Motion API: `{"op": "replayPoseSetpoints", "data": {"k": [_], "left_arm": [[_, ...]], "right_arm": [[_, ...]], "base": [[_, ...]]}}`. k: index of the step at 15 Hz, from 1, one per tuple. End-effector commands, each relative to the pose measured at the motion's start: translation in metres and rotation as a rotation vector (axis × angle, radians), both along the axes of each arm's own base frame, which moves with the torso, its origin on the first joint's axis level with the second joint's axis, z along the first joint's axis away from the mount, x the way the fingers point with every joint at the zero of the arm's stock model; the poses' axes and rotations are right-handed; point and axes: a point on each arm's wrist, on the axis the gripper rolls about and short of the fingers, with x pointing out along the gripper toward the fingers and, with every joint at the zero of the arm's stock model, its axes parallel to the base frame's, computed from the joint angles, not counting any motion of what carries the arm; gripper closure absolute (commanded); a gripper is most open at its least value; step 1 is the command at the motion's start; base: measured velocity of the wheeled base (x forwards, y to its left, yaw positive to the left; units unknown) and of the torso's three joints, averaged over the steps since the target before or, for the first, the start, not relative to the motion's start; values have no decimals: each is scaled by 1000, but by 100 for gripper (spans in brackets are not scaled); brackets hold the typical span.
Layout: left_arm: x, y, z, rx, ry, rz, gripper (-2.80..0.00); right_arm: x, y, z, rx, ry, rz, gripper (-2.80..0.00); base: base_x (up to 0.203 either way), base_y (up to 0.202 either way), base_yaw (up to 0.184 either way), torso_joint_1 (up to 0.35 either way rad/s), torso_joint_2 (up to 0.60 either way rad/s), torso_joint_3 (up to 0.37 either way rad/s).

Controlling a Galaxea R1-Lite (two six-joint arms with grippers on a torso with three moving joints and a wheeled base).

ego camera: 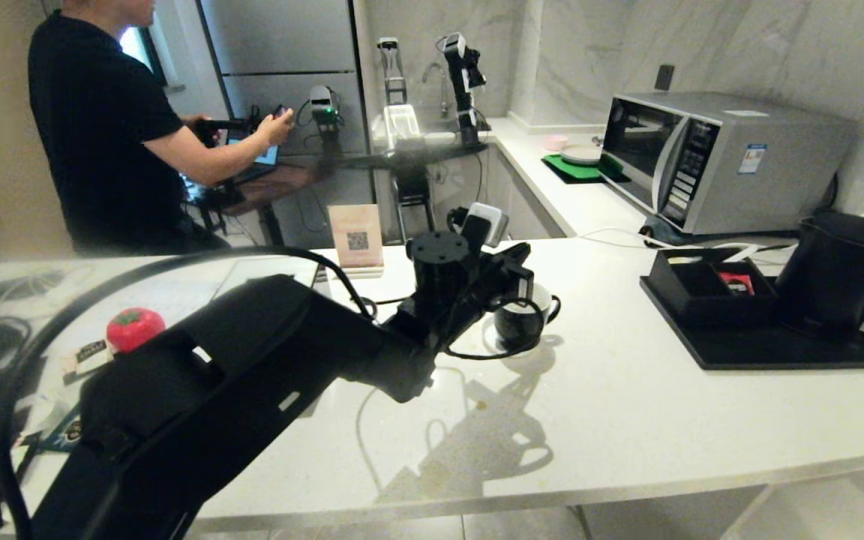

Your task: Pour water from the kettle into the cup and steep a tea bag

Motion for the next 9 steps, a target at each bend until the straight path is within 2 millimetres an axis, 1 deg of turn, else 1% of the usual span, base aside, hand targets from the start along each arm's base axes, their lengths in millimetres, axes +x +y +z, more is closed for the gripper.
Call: {"op": "replayPoseSetpoints", "data": {"k": [1, 9], "left_arm": [[0, 0, 0, -5, -3, 0, 0], [0, 0, 1, -7, -5, -2, 0]], "right_arm": [[0, 0, 0, -1, 1, -1, 0], [0, 0, 0, -1, 1, -1, 0]], "base": [[0, 0, 0, 0, 0, 0], [0, 0, 0, 0, 0, 0]]}}
